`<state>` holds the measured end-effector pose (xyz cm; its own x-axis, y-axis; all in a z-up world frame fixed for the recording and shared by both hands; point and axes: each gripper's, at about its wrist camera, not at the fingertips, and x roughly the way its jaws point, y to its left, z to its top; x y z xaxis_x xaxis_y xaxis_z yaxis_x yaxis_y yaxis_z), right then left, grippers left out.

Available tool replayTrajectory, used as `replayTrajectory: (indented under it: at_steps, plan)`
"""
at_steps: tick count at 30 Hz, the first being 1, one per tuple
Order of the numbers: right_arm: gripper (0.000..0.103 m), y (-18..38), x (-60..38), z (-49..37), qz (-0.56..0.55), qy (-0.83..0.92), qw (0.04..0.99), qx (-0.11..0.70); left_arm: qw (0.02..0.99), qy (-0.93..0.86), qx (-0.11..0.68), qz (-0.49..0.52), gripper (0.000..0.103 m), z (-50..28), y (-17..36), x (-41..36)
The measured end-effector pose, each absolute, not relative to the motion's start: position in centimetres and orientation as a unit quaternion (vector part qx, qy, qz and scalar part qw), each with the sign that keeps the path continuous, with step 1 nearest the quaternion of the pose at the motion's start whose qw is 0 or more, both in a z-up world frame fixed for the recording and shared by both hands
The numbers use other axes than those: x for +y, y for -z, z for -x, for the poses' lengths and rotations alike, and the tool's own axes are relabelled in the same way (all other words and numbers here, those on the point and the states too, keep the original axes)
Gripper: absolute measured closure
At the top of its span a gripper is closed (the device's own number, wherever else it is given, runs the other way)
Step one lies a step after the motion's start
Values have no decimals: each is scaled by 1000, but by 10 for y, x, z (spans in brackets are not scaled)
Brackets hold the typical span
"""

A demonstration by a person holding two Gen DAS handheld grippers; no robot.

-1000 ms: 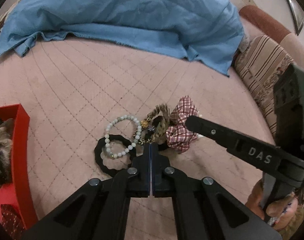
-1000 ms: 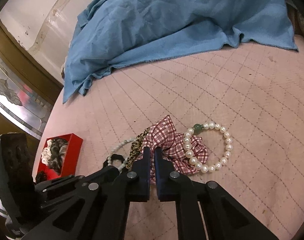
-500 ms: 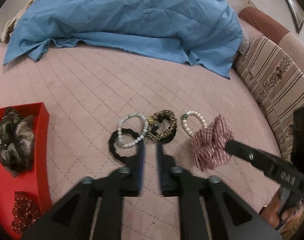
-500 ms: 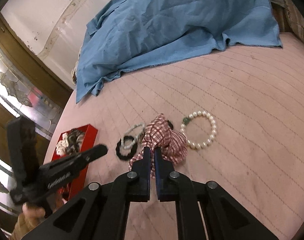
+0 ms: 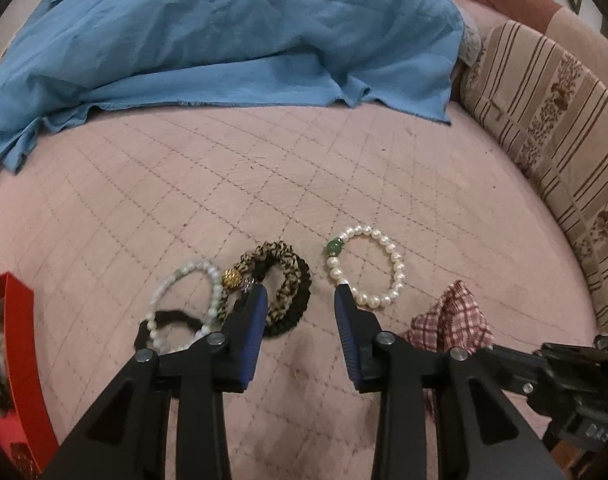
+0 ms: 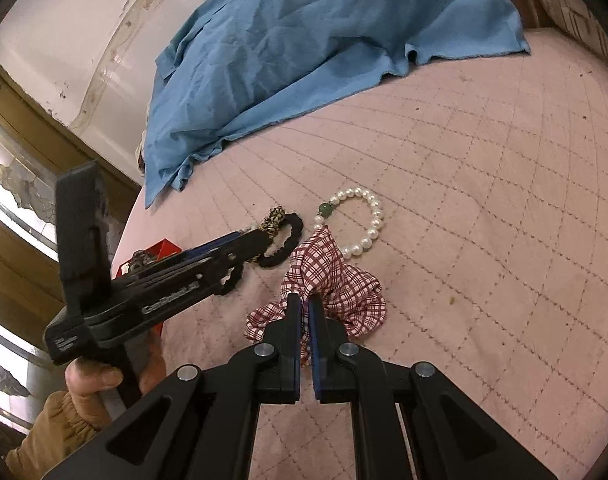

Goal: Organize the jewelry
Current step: 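Lift the plaid scrunchie with the right tool while the left grasps the leopard-print scrunchie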

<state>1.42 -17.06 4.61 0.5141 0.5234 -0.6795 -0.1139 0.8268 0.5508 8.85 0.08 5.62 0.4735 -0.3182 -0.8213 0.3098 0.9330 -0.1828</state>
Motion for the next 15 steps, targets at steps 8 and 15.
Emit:
replayTrajectory:
  at_steps: [8, 15]
  plan:
    - [98, -39, -167, -16, -228, -193, 836, 460, 851, 179, 493, 10, 103, -93, -47, 3]
    - [98, -45, -166, -10, -222, -192, 841, 455, 864, 184, 467, 46, 103, -78, -78, 28]
